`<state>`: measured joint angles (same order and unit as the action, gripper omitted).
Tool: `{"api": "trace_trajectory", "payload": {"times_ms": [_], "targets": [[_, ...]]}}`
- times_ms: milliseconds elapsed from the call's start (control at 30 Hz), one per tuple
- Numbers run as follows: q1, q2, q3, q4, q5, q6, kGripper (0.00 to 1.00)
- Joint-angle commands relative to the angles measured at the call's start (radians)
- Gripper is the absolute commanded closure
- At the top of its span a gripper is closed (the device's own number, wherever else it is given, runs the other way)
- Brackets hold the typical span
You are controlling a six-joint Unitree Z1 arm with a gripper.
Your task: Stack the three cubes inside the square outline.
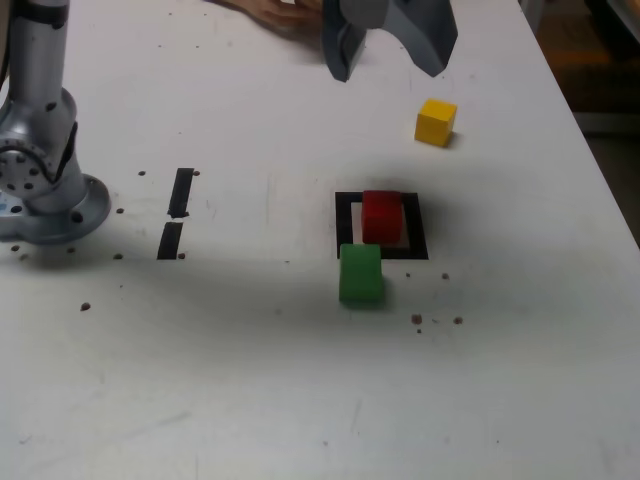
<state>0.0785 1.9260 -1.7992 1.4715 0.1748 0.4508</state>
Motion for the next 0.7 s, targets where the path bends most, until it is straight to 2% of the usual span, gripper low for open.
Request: {"api": "trace_trajectory", "payload": {"times_ms": [0,233,433,667], "targets": [[0.030,0.023,-0.031,0.006,-0.018,0.051,0.08],[0.131,0.111,-0.134,0.033,-0.061,0.222,0.08],[0.183,0.192,-0.203,0.040,-0.060,0.291,0.08],[0.198,0.259,-0.244,0.031,-0.054,0.299,0.08]]}}
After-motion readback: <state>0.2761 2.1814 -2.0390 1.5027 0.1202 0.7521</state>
